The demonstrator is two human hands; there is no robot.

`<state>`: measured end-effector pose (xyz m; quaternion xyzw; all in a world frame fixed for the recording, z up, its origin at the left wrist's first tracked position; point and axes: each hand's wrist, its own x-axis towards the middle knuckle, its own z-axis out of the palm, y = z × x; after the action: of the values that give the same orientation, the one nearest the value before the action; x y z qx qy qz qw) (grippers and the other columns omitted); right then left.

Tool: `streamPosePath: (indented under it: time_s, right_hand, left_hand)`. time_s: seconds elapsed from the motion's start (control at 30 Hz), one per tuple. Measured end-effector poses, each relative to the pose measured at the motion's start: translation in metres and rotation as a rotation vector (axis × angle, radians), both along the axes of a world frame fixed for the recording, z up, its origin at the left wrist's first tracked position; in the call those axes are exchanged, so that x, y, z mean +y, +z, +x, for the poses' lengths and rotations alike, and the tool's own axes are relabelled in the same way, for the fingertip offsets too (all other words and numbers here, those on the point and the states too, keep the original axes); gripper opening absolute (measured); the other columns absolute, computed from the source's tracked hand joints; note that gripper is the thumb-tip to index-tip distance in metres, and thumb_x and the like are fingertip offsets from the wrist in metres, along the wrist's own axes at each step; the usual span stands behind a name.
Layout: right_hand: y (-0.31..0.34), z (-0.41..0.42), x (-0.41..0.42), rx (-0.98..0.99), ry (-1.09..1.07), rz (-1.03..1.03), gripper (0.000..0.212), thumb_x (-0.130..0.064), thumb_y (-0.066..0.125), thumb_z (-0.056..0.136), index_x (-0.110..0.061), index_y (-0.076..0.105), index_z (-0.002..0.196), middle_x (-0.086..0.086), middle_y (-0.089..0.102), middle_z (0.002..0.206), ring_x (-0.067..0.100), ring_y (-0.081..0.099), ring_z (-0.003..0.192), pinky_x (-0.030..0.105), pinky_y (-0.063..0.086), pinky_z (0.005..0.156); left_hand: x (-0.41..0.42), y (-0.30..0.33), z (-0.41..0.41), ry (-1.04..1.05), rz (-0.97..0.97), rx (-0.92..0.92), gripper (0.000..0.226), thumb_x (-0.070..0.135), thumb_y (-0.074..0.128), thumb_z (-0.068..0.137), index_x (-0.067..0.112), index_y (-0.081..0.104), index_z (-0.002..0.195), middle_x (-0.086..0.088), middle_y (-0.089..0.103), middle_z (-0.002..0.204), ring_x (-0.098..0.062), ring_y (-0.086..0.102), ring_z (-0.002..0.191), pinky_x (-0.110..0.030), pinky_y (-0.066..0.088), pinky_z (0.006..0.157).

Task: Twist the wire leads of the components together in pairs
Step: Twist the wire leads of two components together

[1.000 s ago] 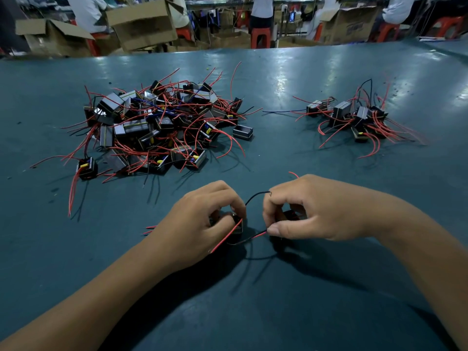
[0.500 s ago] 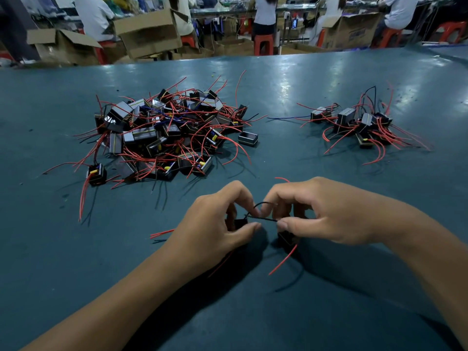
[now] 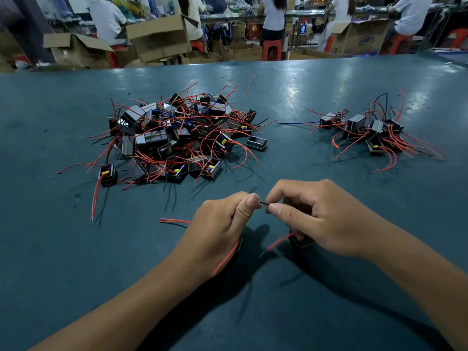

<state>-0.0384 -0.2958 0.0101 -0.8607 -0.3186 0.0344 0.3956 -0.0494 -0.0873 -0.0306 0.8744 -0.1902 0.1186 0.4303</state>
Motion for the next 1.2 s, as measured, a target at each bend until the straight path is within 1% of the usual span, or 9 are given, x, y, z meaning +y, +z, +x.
streamPosePath:
  time_s: [0.1,0.17,0.3,0.4,0.47,0.6,0.73,0.97,1.2]
  right_hand:
    - [-0.001,-0.002,0.003,-0.016,-0.010,0.033,0.006,-0.033,0.056,0.095,-0.032,0.061,0.092,-0.004,0.065,0.073,0.023,0.061,0.064,0.043,0.051,0.064]
    - [-0.003,-0.003,0.006,-0.002,-0.044,0.106,0.006,-0.029,0.056,0.095,-0.030,0.062,0.094,-0.002,0.065,0.075,0.019,0.062,0.066,0.039,0.052,0.067]
    - [-0.008,-0.005,0.013,0.106,-0.110,0.245,0.009,-0.016,0.057,0.099,-0.020,0.063,0.094,0.001,0.066,0.068,0.013,0.064,0.062,0.027,0.053,0.061]
    - [-0.010,-0.006,0.019,0.242,-0.158,0.379,0.013,-0.005,0.057,0.097,-0.011,0.064,0.089,0.004,0.069,0.073,0.012,0.067,0.067,0.023,0.055,0.063]
    - [-0.010,-0.007,0.022,0.312,-0.189,0.439,0.012,-0.004,0.057,0.096,-0.009,0.065,0.088,0.002,0.068,0.071,0.011,0.064,0.065,0.022,0.052,0.056]
    - [-0.010,-0.010,0.027,0.292,-0.246,0.473,0.008,-0.014,0.062,0.094,-0.014,0.066,0.087,-0.005,0.057,0.059,0.008,0.048,0.052,0.015,0.038,0.049]
    - [-0.012,-0.010,0.030,0.203,-0.305,0.503,0.011,-0.018,0.064,0.094,-0.018,0.065,0.083,-0.004,0.046,0.054,0.014,0.038,0.052,0.021,0.031,0.047]
    - [-0.011,-0.009,0.030,0.185,-0.334,0.546,0.017,-0.012,0.065,0.093,-0.015,0.063,0.076,-0.006,0.044,0.055,0.018,0.034,0.055,0.032,0.029,0.051]
    - [-0.009,-0.008,0.028,0.210,-0.342,0.572,0.026,-0.008,0.064,0.092,-0.020,0.063,0.069,-0.003,0.045,0.053,0.014,0.036,0.052,0.023,0.030,0.047]
  left_hand:
    - [0.001,0.001,-0.003,-0.027,0.053,0.009,0.053,0.058,0.025,0.101,0.026,0.067,0.099,0.016,0.050,0.066,-0.004,0.049,0.062,-0.024,0.033,0.059]
    - [0.001,0.002,-0.003,-0.008,0.057,-0.001,0.044,0.052,0.028,0.103,0.034,0.068,0.102,0.016,0.050,0.064,-0.001,0.050,0.062,-0.019,0.031,0.058]
    - [0.000,0.001,-0.002,0.059,0.096,-0.059,0.038,0.041,0.036,0.101,0.027,0.070,0.108,0.008,0.043,0.054,-0.008,0.045,0.056,-0.029,0.034,0.056]
    - [0.000,0.002,-0.002,0.056,0.071,-0.064,0.020,0.038,0.041,0.099,0.033,0.059,0.106,0.005,0.049,0.055,-0.015,0.045,0.053,-0.038,0.041,0.057]
    - [0.000,0.002,-0.003,0.038,0.077,-0.061,0.010,0.037,0.040,0.099,0.034,0.049,0.101,0.002,0.052,0.057,-0.020,0.047,0.054,-0.046,0.045,0.058]
    - [-0.001,0.003,-0.005,0.016,0.075,-0.067,0.010,0.037,0.038,0.100,0.031,0.046,0.097,-0.002,0.054,0.059,-0.026,0.050,0.057,-0.051,0.045,0.059]
    - [-0.002,0.004,-0.007,0.001,0.082,-0.059,0.011,0.037,0.038,0.100,0.030,0.046,0.097,0.000,0.053,0.060,-0.026,0.050,0.058,-0.052,0.044,0.060]
    - [-0.002,0.007,-0.007,-0.009,0.112,-0.060,0.009,0.036,0.037,0.098,0.032,0.044,0.098,-0.001,0.053,0.059,-0.027,0.051,0.058,-0.051,0.045,0.060]
    - [-0.001,0.008,-0.010,-0.016,0.132,-0.055,0.009,0.039,0.034,0.097,0.034,0.042,0.097,-0.001,0.054,0.059,-0.026,0.051,0.058,-0.049,0.046,0.061]
